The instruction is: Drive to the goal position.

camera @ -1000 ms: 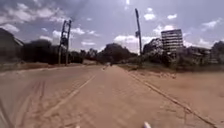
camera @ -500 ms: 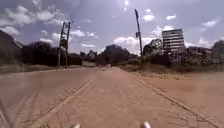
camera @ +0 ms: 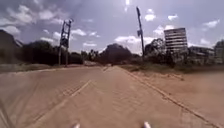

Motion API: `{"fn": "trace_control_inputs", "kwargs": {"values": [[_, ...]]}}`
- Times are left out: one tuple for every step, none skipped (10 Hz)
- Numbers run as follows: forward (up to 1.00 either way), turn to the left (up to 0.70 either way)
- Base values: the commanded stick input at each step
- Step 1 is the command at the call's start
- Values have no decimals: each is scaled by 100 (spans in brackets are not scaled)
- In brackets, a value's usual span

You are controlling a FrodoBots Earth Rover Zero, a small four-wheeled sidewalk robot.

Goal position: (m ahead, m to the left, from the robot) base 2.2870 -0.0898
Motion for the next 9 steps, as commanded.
{"fn": "trace_control_inputs", "kwargs": {"values": [[50, -50], [50, -42], [50, -30], [50, -17], [50, -5], [50, 0], [50, 0], [50, 0], [50, 0]]}}
